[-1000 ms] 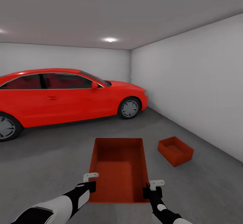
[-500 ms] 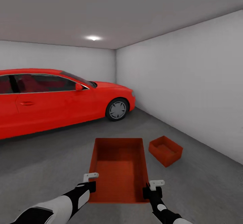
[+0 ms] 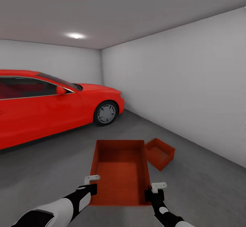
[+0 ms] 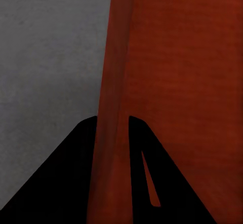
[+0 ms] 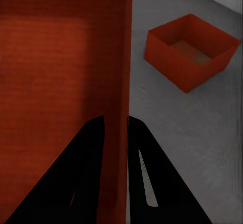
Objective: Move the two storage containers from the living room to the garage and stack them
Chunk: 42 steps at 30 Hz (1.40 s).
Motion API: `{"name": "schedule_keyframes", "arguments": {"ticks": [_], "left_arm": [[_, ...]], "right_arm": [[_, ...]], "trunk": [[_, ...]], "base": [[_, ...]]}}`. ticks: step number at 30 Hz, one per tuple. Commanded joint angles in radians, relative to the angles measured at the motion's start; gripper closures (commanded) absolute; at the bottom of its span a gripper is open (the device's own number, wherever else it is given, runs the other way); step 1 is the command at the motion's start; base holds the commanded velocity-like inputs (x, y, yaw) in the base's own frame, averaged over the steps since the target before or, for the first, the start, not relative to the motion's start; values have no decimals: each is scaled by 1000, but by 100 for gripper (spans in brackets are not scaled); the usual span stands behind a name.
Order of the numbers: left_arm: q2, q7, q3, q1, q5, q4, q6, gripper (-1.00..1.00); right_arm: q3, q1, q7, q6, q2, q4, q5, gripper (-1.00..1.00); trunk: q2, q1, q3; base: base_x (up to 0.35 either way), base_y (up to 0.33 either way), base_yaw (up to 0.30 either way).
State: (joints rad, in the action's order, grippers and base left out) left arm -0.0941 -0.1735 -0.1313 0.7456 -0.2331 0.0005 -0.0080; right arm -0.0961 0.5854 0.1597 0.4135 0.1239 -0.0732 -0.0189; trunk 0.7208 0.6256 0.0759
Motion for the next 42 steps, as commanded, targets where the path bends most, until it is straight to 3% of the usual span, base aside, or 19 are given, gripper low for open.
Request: {"name": "schedule_keyframes", "arguments": {"ticks": [1, 22, 42], "left_arm": [[8, -6, 47, 1, -3, -2, 0, 100], [8, -6, 47, 1, -3, -2, -1, 100], [8, -6, 47, 1, -3, -2, 0, 100]], "right_arm": [[4, 1, 11, 1, -12, 1, -4, 100], [4, 1, 11, 1, -12, 1, -4, 100], [4, 1, 9, -1, -12, 1, -4, 100]], "trunk": [[1, 1, 2], [1, 1, 2], [1, 1, 2]], "base": [[321, 179, -284], [321, 180, -283], [320, 180, -18]]}}
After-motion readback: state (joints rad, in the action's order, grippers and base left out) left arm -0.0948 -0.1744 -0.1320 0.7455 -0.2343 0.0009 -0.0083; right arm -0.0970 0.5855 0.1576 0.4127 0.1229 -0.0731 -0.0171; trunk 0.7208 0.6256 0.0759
